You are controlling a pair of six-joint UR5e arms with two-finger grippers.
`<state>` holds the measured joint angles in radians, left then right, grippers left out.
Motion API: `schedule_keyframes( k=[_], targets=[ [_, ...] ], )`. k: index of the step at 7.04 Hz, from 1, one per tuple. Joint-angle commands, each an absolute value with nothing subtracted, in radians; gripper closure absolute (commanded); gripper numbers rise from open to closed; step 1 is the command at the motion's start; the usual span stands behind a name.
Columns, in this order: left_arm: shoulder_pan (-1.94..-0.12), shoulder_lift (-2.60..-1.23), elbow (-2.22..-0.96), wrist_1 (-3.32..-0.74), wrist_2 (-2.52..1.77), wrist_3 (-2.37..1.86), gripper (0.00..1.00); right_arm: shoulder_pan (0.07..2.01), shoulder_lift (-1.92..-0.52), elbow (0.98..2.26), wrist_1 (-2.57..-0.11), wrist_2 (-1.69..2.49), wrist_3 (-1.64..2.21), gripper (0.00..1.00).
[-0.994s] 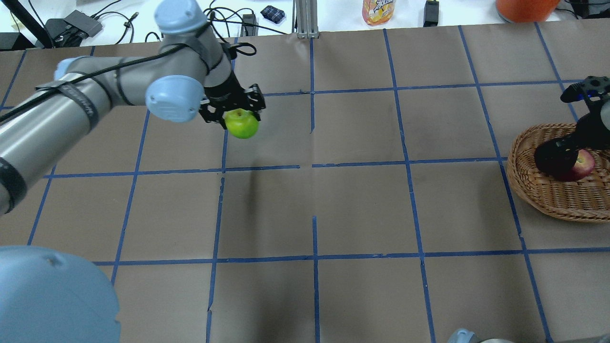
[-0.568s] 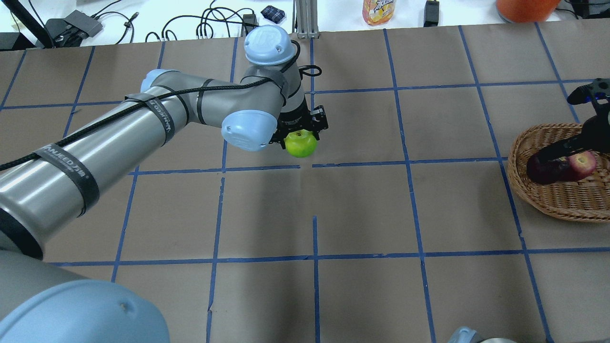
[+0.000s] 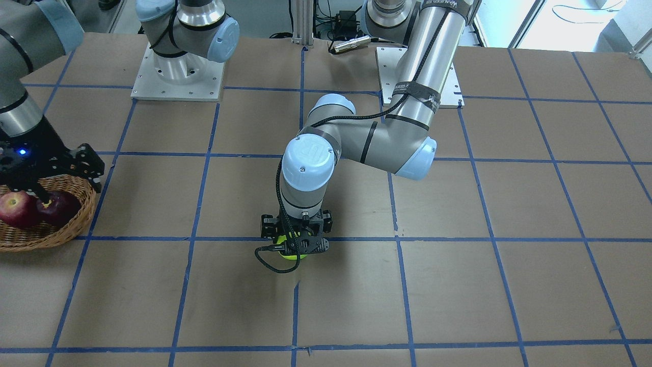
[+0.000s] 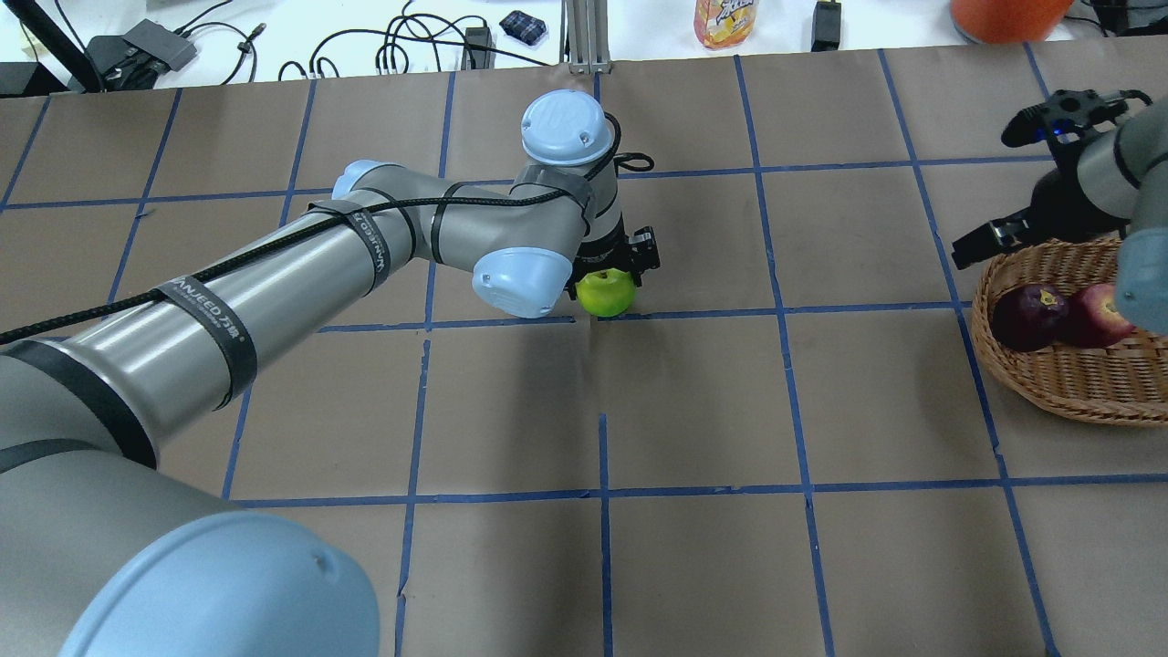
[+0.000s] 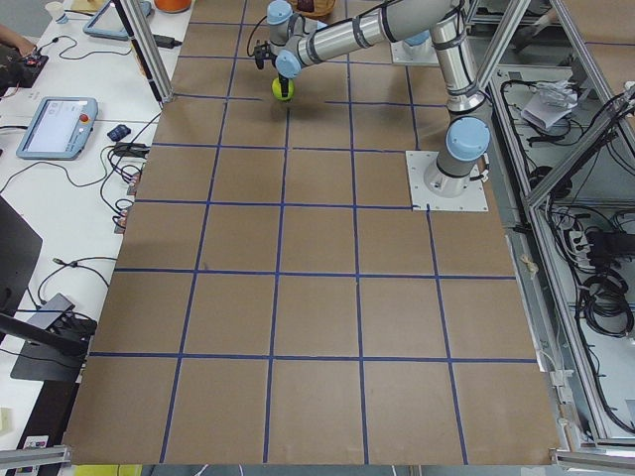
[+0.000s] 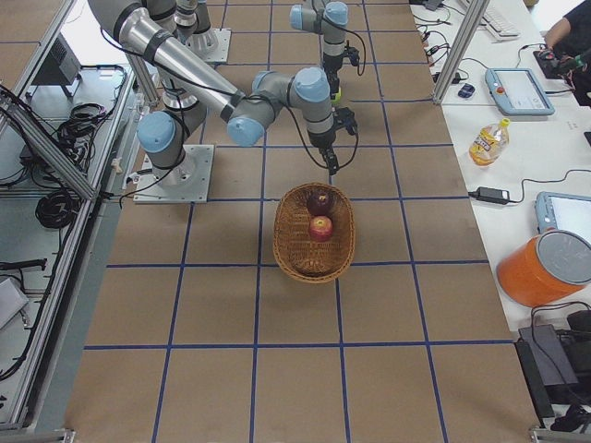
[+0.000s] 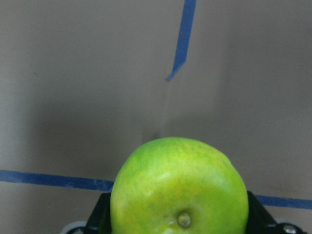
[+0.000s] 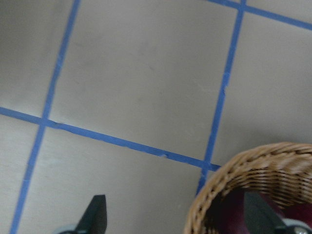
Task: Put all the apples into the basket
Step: 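Set the green apple at the table center with the left gripper and withdraw, then reach the right gripper to the green apple and grasp it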
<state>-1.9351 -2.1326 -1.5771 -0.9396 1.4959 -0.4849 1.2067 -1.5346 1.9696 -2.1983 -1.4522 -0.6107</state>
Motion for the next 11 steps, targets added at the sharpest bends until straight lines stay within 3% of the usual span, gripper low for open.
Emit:
schedule_keyframes(
  k=[1,6,8,11],
  targets=[
    [-1.873,-2.073,-1.565,-0.972,1.491,-0.389,0.0,1.417,-1.493,1.93,-2.186,-1.447,-0.331,0.0],
    [-1.593,-1.751,-1.516,-1.412,1.503,-0.058,0.0,1.811,-1.202,1.68,-2.195,-1.551,0.344,0.0],
    [-1.583,-1.573,-1.508,-1.618,1.611,-0.034,0.0,1.902,-1.091,1.606,-2.198,-1.549,0.437,0.0],
    [-1.58,-1.526,-1.619,-1.577,1.569,-0.041,0.0,1.92,-1.039,1.605,-2.226,-1.549,0.445,0.0]
  ],
)
